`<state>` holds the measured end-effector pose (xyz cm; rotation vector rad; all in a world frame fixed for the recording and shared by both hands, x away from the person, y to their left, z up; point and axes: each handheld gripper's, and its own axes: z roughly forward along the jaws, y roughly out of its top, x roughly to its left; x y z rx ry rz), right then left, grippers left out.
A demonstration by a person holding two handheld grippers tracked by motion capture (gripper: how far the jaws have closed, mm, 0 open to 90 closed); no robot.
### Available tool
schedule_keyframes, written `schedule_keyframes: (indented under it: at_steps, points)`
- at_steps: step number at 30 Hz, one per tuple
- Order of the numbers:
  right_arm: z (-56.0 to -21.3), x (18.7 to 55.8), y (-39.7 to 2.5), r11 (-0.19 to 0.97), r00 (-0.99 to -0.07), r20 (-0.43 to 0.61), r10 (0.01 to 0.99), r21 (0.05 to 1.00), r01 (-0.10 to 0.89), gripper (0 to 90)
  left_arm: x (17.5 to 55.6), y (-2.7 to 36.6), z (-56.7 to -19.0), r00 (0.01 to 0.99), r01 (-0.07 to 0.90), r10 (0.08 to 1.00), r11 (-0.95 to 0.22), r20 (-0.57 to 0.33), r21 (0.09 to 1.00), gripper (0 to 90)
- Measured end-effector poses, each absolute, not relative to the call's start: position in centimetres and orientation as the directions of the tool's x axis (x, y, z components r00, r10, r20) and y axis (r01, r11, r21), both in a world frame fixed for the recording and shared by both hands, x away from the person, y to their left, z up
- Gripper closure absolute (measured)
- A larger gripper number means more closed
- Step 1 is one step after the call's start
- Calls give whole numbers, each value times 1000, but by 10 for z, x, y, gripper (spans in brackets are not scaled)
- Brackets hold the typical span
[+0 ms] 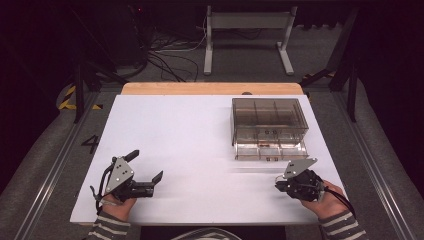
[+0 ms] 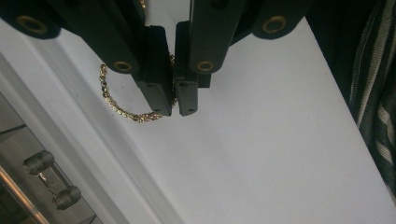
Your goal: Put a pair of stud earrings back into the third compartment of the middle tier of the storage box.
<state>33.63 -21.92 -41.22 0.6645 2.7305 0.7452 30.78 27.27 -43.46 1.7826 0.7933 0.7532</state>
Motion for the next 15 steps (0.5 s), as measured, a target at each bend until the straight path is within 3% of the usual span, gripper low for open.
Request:
schedule_keyframes:
  at_steps: [15]
  points:
    - [-402,334,-222,739,-859,-118,499,576,350,859,308,273,-434,592,170,796,-276,126,946,6]
